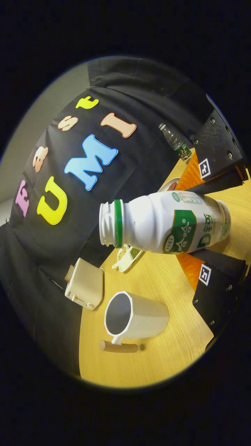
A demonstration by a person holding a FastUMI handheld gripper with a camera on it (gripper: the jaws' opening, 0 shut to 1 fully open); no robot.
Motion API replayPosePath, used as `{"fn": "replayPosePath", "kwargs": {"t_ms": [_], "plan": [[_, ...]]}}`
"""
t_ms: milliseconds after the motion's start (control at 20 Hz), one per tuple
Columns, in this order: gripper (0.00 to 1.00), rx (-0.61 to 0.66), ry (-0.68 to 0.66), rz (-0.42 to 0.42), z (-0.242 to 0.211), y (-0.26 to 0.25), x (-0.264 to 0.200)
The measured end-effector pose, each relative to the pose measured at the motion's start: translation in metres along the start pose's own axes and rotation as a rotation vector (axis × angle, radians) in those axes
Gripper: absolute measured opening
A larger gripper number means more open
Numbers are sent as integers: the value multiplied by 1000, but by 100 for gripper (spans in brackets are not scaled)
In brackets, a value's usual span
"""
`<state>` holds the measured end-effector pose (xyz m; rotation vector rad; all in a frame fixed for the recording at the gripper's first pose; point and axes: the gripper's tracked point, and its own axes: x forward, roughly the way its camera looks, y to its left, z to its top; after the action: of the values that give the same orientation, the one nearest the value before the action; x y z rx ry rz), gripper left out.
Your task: Take the bottle from table, then pour the juice into the cup, finally place the bottle on the coaster
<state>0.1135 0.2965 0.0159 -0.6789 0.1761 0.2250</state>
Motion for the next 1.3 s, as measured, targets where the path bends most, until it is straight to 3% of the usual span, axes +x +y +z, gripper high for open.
{"fn": "replayPosePath", "kwargs": {"t_ms": [400, 850, 1300], "plan": [[74, -229, -7, 8, 23, 20, 10], [74, -523, -16, -47, 38, 19, 14], [74, -719, -3, -100, 46, 11, 24]]}}
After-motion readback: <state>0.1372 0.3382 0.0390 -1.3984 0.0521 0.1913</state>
